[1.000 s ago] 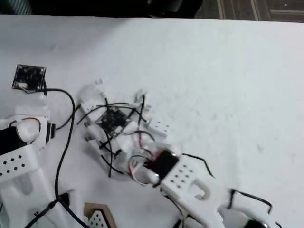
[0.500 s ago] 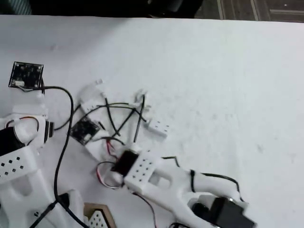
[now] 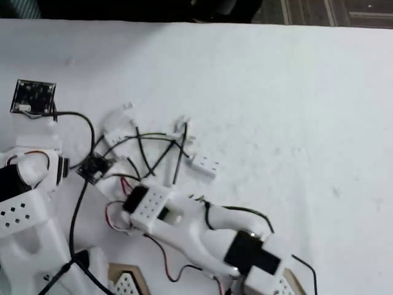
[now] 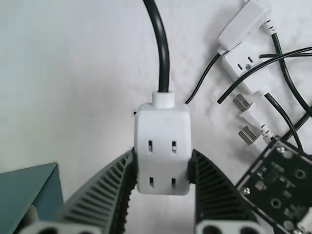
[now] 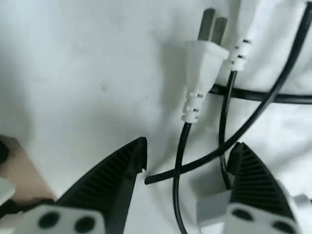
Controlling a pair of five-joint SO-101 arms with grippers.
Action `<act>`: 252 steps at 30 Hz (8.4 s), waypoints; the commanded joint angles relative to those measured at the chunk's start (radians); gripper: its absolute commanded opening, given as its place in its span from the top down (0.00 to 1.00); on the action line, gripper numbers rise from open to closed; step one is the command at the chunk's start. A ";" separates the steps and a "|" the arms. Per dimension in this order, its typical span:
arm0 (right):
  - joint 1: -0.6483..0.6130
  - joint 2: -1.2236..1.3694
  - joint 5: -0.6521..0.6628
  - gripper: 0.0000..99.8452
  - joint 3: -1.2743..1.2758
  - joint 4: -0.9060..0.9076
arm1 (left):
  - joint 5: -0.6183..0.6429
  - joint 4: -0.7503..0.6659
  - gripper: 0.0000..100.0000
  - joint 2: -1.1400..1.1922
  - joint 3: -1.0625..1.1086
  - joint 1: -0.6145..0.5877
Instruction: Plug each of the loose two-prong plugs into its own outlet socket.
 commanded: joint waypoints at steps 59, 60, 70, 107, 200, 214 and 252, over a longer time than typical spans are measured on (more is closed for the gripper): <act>1.193 -0.573 0.623 0.98 0.066 0.259 | 0.008 0.101 0.98 -0.216 -0.044 0.147; 1.194 -0.575 0.640 0.98 0.074 0.260 | 0.008 0.104 0.98 -0.240 -0.041 0.168; 1.316 -0.771 0.660 0.76 0.077 0.375 | 0.008 0.133 0.98 -0.209 0.046 0.464; 1.307 -0.929 0.660 0.75 0.153 0.526 | 0.009 -0.311 0.89 0.832 0.078 0.823; 0.941 0.222 -0.750 0.76 -0.485 0.249 | 0.043 -0.491 0.93 -0.217 0.746 0.311; 0.943 0.387 -0.809 0.99 -0.611 0.232 | 0.041 -0.489 0.93 -0.213 0.747 0.311; 1.257 0.248 0.799 0.98 -0.632 0.415 | -0.005 -0.496 0.93 -0.217 0.770 0.311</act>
